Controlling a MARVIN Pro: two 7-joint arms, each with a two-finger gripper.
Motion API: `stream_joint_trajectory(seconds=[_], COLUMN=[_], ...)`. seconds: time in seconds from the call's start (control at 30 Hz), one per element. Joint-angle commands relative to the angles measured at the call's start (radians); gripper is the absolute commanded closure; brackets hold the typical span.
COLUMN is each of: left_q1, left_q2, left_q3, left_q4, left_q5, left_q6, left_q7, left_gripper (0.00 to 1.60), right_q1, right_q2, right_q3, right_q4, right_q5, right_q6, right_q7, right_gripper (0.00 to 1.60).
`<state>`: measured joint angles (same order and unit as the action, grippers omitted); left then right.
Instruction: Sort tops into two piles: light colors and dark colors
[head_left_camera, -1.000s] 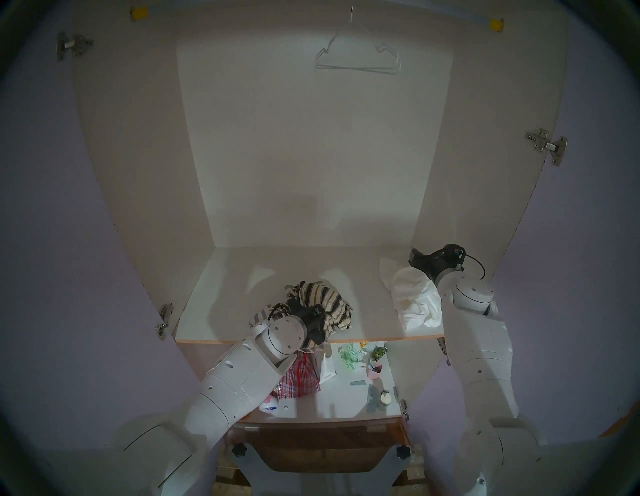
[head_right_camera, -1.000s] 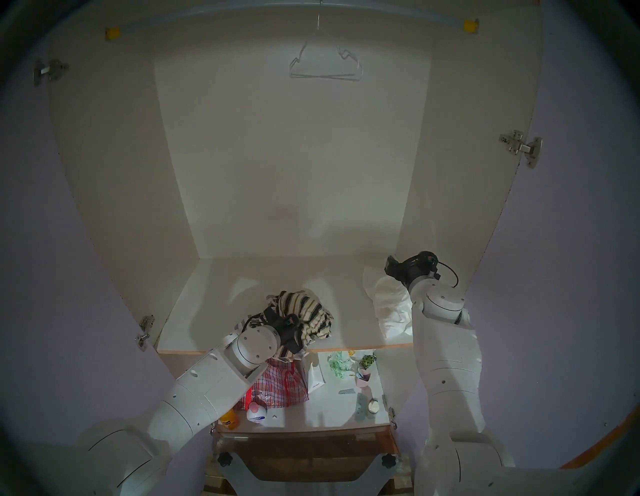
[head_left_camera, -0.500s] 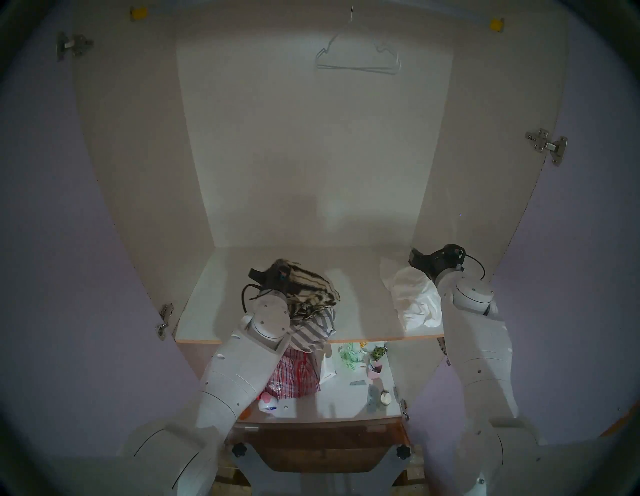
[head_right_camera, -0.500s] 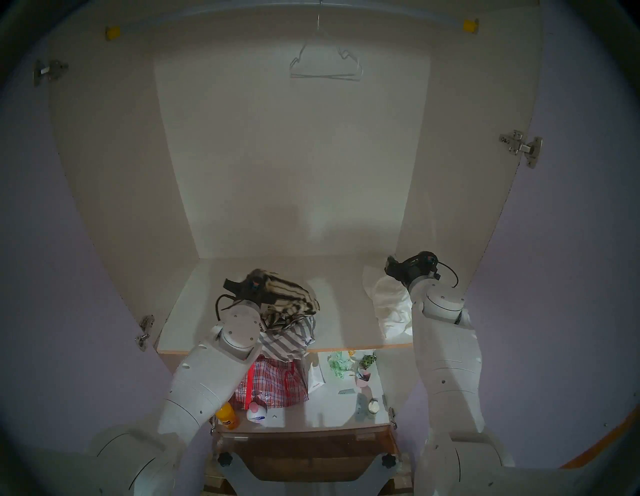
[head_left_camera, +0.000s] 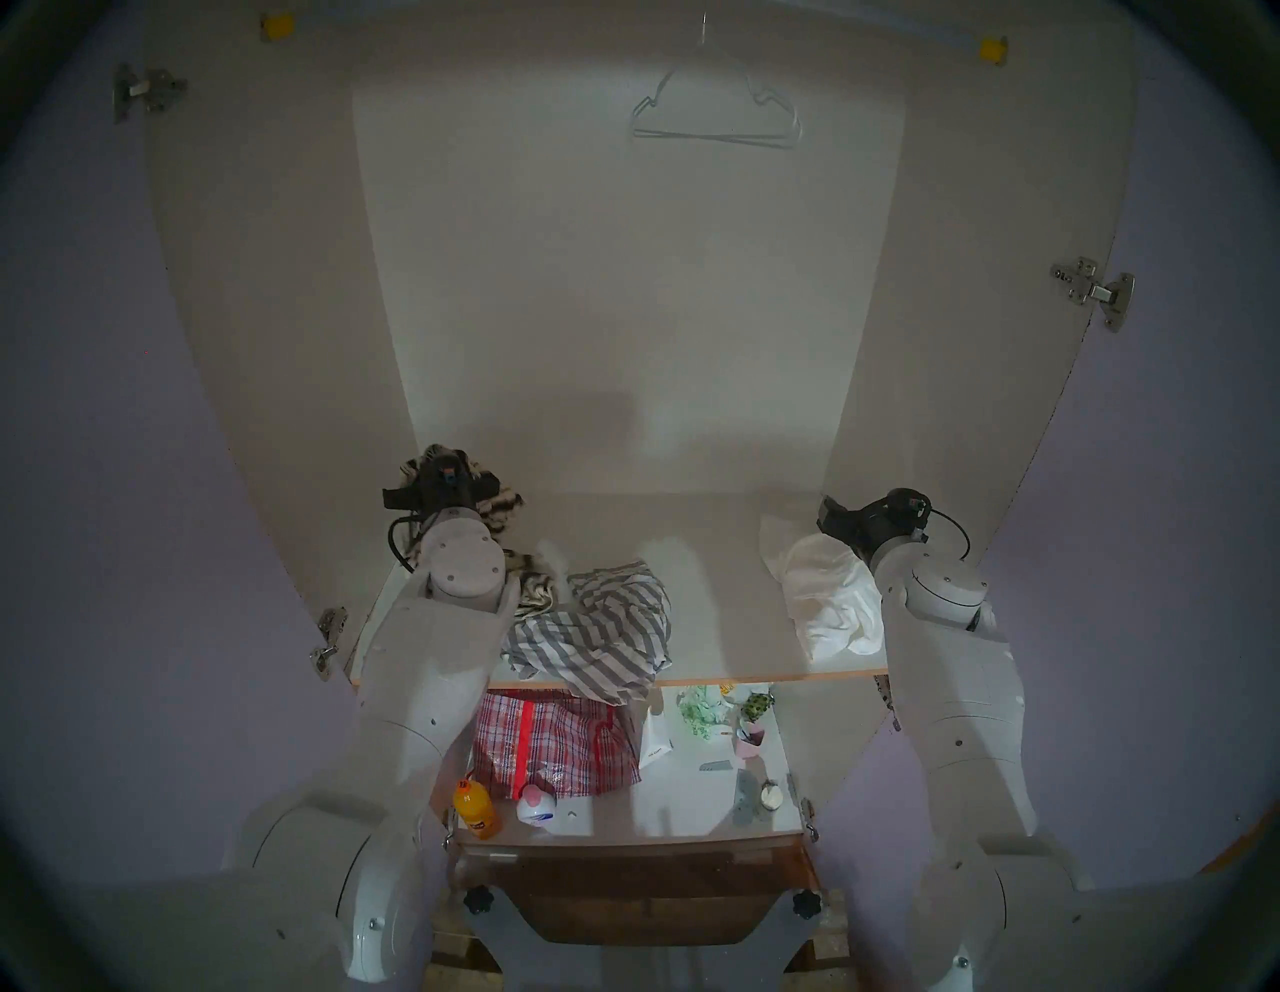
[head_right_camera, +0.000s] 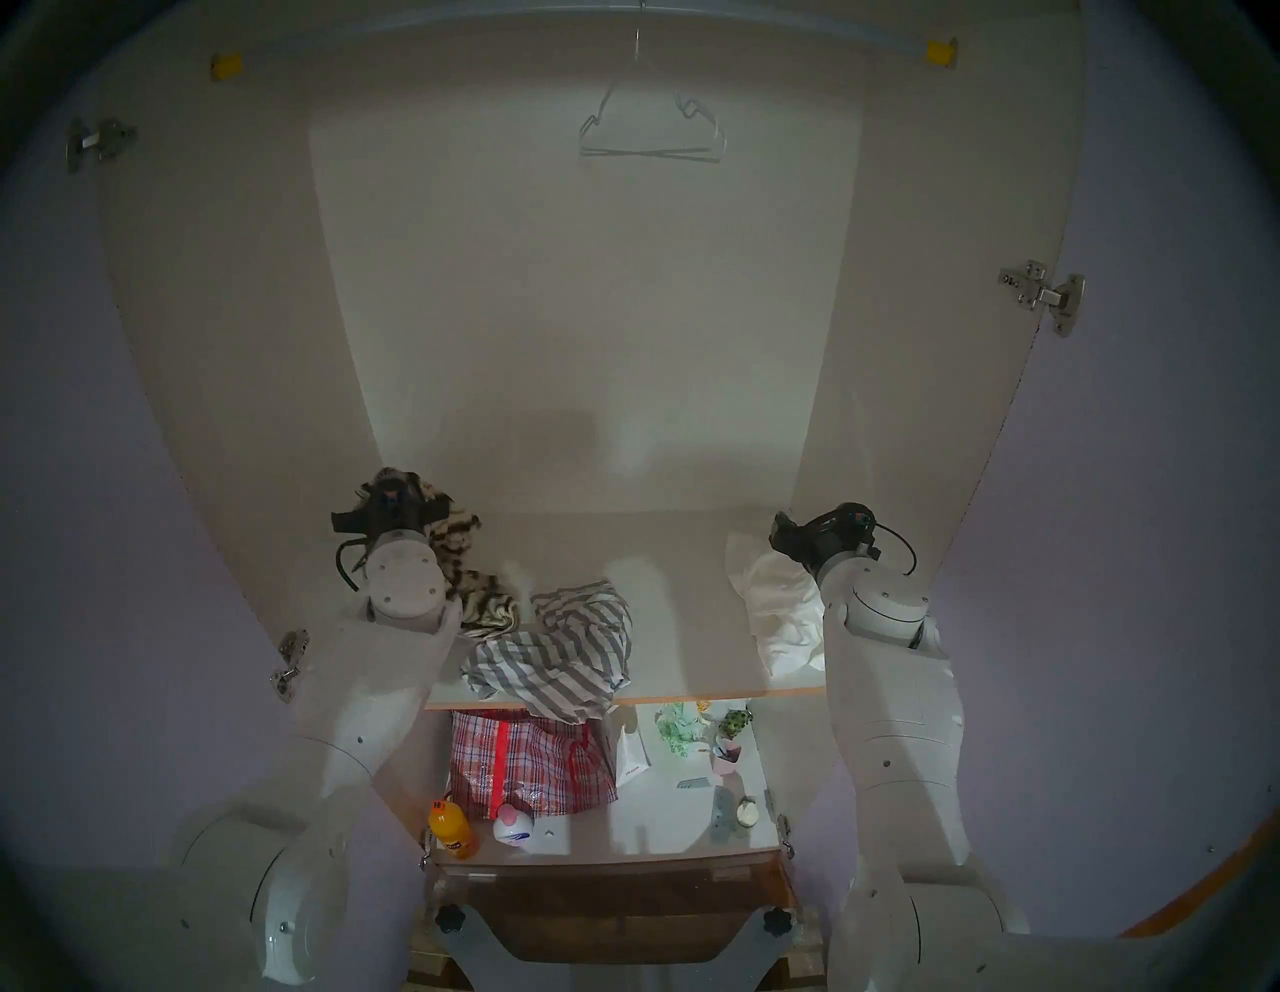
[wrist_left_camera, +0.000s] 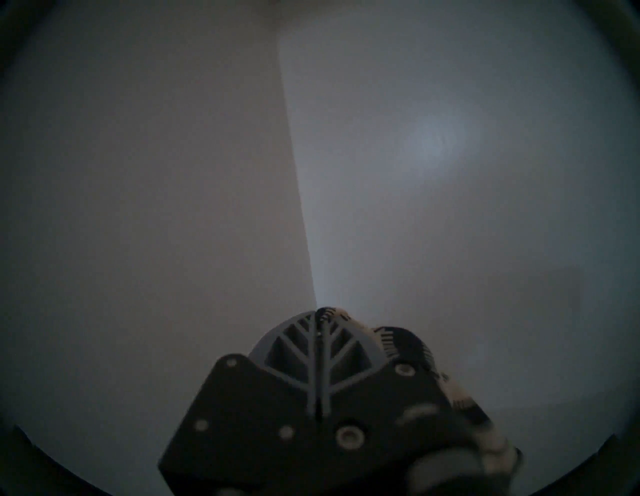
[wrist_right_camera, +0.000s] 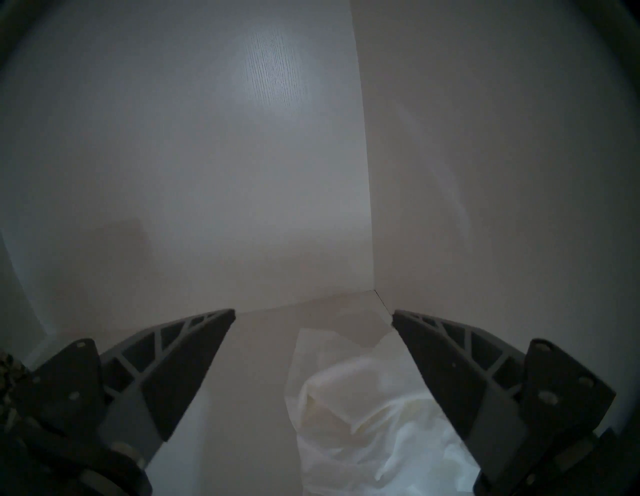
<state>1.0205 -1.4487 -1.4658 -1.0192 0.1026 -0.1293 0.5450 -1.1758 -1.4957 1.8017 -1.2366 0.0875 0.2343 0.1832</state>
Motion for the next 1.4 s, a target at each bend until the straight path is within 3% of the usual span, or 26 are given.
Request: stream_joint_trajectory(seconds=[0.0, 0.13, 0.17, 0.2, 0.3, 0.33, 0.37, 0.43, 0.47, 0.53, 0.57, 0.6, 0.63, 0.7, 0.73, 0.8, 0.87, 0.97, 1.07, 1.17, 1.23, 1.37], left_q1=[-0.024, -0.020, -0.031, -0.031, -0.044, -0.056, -0.067, -0.084, -0.100, -0.114, -0.116, -0.113, -0.103, -0.090, -0.090, -0.067, -0.067, -0.039, 0.018, 0.076, 0.106, 0.156], left_q2=[0.030, 0.061, 0.083, 0.106, 0.109, 0.123, 0.117, 0.124, 0.130, 0.151, 0.158, 0.154, 0.158, 0.148, 0.144, 0.177, 0.158, 0.164, 0.155, 0.153, 0.180, 0.259], left_q3=[0.043, 0.103, 0.170, 0.213, 0.245, 0.285, 0.284, 0.304, 0.314, 0.347, 0.356, 0.347, 0.349, 0.324, 0.322, 0.336, 0.306, 0.278, 0.226, 0.206, 0.245, 0.303], left_q4=[0.008, 0.024, 0.079, 0.093, 0.137, 0.173, 0.202, 0.242, 0.287, 0.333, 0.343, 0.336, 0.314, 0.272, 0.266, 0.195, 0.196, 0.110, -0.002, -0.112, -0.175, -0.294], left_q5=[0.030, 0.042, 0.106, 0.143, 0.182, 0.261, 0.275, 0.303, 0.334, 0.393, 0.403, 0.401, 0.393, 0.351, 0.348, 0.340, 0.301, 0.233, 0.124, 0.071, 0.105, 0.092], left_q6=[0.007, 0.061, 0.138, 0.162, 0.220, 0.246, 0.262, 0.297, 0.298, 0.294, 0.269, 0.246, 0.220, 0.170, 0.155, 0.110, 0.101, 0.088, 0.152, 0.253, 0.261, 0.305], left_q7=[-0.054, -0.102, -0.098, -0.114, -0.153, -0.135, -0.144, -0.161, -0.170, -0.206, -0.234, -0.265, -0.294, -0.394, -0.400, -0.537, -0.550, -0.617, -0.710, -0.768, -0.774, -0.923], left_gripper=[1.60, 1.60, 1.60, 1.60, 1.60, 1.60, 1.15, 1.15, 1.60, 1.60, 1.32, 0.47, 0.00, 0.00, 0.00, 0.00, 0.00, 0.00, 0.00, 0.00, 0.00, 0.00], right_q1=[0.024, 0.024, 0.024, 0.024, 0.024, 0.024, 0.024, 0.024, 0.024, 0.024, 0.024, 0.024, 0.024, 0.025, 0.025, 0.025, 0.025, 0.026, 0.025, 0.025, 0.025, 0.025], right_q2=[0.002, 0.002, 0.002, 0.002, 0.002, 0.002, 0.002, 0.002, 0.002, 0.002, 0.001, 0.001, 0.001, 0.001, 0.001, 0.001, 0.001, 0.001, 0.000, 0.000, 0.000, 0.000], right_q3=[-0.002, -0.002, -0.002, -0.002, -0.002, -0.002, -0.002, -0.001, -0.001, -0.001, -0.001, -0.001, -0.001, 0.000, 0.000, 0.000, 0.000, 0.000, 0.000, 0.001, 0.001, 0.001], right_q4=[-0.026, -0.026, -0.025, -0.024, -0.025, -0.025, -0.025, -0.025, -0.025, -0.025, -0.025, -0.025, -0.025, -0.023, -0.022, -0.022, -0.021, -0.021, -0.022, -0.024, -0.024, -0.024], right_q5=[0.001, 0.001, 0.001, 0.001, 0.000, 0.000, 0.000, 0.000, 0.000, 0.000, 0.000, 0.000, 0.000, -0.001, -0.001, -0.001, -0.002, -0.002, -0.002, -0.002, -0.002, -0.003], right_q6=[-0.009, -0.009, -0.009, -0.008, -0.009, -0.009, -0.009, -0.009, -0.009, -0.009, -0.009, -0.009, -0.008, -0.008, -0.008, -0.008, -0.008, -0.008, -0.009, -0.009, -0.009, -0.009], right_q7=[0.003, 0.003, 0.003, 0.003, 0.003, 0.003, 0.004, 0.004, 0.004, 0.004, 0.004, 0.004, 0.004, 0.004, 0.004, 0.004, 0.004, 0.004, 0.004, 0.005, 0.005, 0.005], right_gripper=[0.00, 0.00, 0.00, 0.00, 0.00, 0.00, 0.00, 0.00, 0.00, 0.00, 0.00, 0.00, 0.00, 0.00, 0.00, 0.00, 0.00, 0.00, 0.00, 0.00, 0.00, 0.00])
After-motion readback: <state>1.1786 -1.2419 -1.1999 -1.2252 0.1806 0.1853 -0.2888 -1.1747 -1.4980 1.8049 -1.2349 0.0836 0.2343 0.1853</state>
